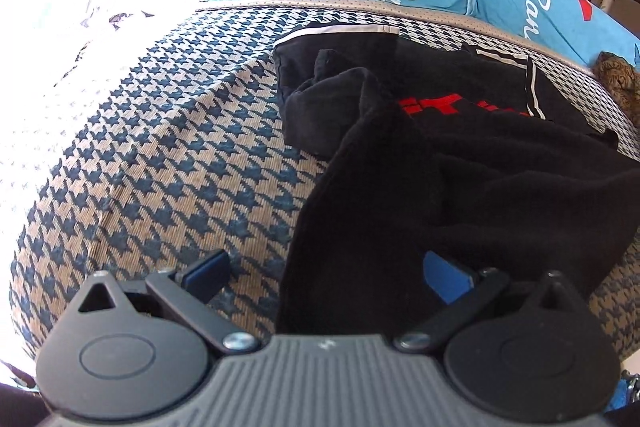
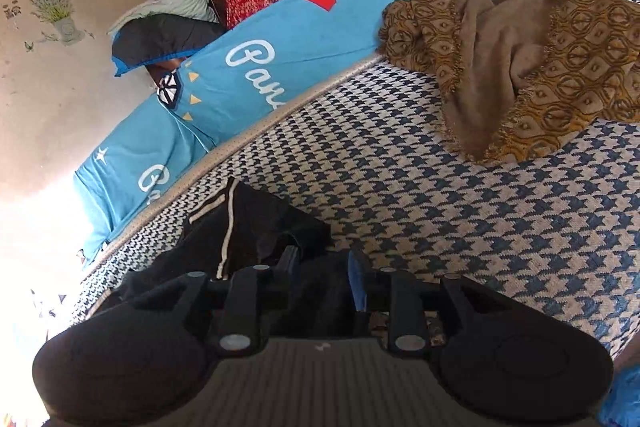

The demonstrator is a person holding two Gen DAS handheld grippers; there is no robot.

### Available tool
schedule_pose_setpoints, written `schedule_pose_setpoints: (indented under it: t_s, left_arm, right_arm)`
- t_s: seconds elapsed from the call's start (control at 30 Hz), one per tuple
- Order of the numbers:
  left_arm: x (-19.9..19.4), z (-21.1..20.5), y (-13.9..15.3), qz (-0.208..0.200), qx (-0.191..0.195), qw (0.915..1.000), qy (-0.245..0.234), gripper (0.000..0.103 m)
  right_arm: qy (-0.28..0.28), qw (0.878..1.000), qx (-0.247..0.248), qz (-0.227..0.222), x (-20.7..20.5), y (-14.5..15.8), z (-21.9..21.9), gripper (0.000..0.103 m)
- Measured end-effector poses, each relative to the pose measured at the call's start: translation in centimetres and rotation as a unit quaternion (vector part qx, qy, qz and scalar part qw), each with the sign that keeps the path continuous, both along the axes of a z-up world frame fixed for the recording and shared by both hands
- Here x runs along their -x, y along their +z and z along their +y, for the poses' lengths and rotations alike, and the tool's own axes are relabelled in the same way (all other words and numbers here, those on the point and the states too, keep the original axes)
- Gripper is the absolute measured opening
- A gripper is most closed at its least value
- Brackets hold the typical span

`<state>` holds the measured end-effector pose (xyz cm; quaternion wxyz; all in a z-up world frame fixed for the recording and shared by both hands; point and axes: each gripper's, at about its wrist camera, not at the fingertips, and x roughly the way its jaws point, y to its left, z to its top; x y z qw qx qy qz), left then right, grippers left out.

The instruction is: Fold clothes

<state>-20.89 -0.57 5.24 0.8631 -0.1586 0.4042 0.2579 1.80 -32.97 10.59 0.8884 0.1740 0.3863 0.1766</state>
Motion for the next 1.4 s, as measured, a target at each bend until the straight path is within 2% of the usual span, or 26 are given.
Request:
schedule_pose_setpoints:
  t_s: [0.13,0.33,0.53,0.77,0.93,1.1,1.4]
  left_arm:
    - [0.3,-0.5,0.1,-0.004,0.003,0.9999,-0.01,0.103]
    - [1.4,-1.7,1.2,-0.031,-0.004,0.9993,-0.019,0.103]
    - [2.3,-4.4,2.2,-0.055,-0.009,0.9956,-0.075,0.103]
    - [1.5,-8.6,1.0,-0.04,-0.008,0.9861,-0.161,0.103]
    - [0.2,-11.0,-0.8,-0.009,-0.017,0.9801,-0.198,0.103]
    - [-0.4,-11.7,-1.1,-0.007,-0.032,0.9811,-0.191,0.103]
    - [-2.1,-8.4,1.0,-0.022,-0.045,0.9907,-0.127,0.103]
  right_arm:
    - [0.021,0.999,0.021,0.018,0.1,-0.8,0.2,0.027]
    - [0.067,0.996,0.044,0.042,0.7,-1.8,1.0,0.028]
    - [0.113,0.989,0.066,0.065,1.2,-2.8,1.8,0.028]
    - [0.207,0.969,0.122,0.061,3.0,-4.1,5.6,0.028]
    - [0.23,0.962,0.136,0.052,3.6,-4.5,7.1,0.028]
    - [0.216,0.971,0.092,0.05,2.8,-4.0,7.3,0.028]
    - [0.194,0.98,0.04,0.025,1.1,-3.0,9.6,0.028]
